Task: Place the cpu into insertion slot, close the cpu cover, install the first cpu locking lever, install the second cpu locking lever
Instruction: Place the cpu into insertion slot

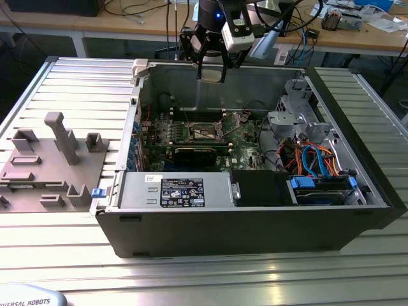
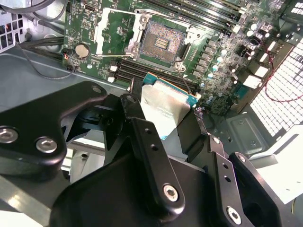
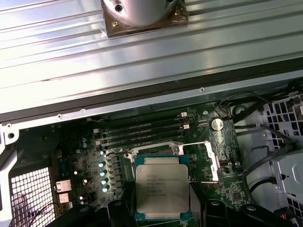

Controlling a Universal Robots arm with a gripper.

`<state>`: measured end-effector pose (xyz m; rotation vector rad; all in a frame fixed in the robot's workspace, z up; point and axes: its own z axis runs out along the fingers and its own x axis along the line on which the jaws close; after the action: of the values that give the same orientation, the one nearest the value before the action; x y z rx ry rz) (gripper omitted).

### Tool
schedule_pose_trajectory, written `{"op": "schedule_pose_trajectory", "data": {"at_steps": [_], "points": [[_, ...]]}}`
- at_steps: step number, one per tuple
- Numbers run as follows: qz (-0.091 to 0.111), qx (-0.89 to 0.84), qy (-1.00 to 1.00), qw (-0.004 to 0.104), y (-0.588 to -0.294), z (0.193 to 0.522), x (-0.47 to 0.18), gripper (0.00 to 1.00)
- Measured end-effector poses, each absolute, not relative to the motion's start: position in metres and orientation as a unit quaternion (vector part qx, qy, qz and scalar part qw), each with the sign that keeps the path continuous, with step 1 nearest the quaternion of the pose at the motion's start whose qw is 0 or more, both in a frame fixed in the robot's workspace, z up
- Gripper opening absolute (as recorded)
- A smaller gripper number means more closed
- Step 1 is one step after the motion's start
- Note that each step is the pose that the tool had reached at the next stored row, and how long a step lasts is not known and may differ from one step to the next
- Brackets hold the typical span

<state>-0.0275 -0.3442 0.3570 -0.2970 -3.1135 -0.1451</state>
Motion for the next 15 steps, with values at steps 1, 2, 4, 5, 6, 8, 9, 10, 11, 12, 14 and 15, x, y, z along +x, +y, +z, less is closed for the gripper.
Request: {"op": "schedule_pose_trajectory", "data": {"at_steps": [1, 2, 4, 5, 6, 8, 9, 10, 11, 12, 14, 15], "points": [[-0.046, -0.095, -0.994, 0.005, -0.3442, 0.357, -0.0275, 0.54], [-0.046, -0.095, -0.994, 0.005, -0.3442, 0.3569, -0.0275, 0.54], [-0.046, -0.096, -0.994, 0.005, -0.3442, 0.357, -0.0275, 0.54], [-0.046, -0.096, -0.994, 0.005, -0.3442, 0.357, -0.0275, 0.54], [-0.046, -0.097, -0.994, 0.005, -0.3442, 0.357, -0.0275, 0.54], [-0.046, -0.097, -0.994, 0.005, -0.3442, 0.357, -0.0275, 0.54], [-0.046, -0.097, -0.994, 0.005, -0.3442, 0.357, -0.0275, 0.54], [-0.046, -0.098, -0.994, 0.005, -0.3442, 0.357, -0.0275, 0.54], [-0.046, -0.098, -0.994, 0.005, -0.3442, 0.357, -0.0275, 0.54], [-0.046, -0.098, -0.994, 0.005, -0.3442, 0.357, -0.0275, 0.54], [-0.046, -0.099, -0.994, 0.005, -0.3442, 0.357, -0.0275, 0.54], [-0.046, -0.099, -0.994, 0.005, -0.3442, 0.357, -0.0275, 0.54]]}}
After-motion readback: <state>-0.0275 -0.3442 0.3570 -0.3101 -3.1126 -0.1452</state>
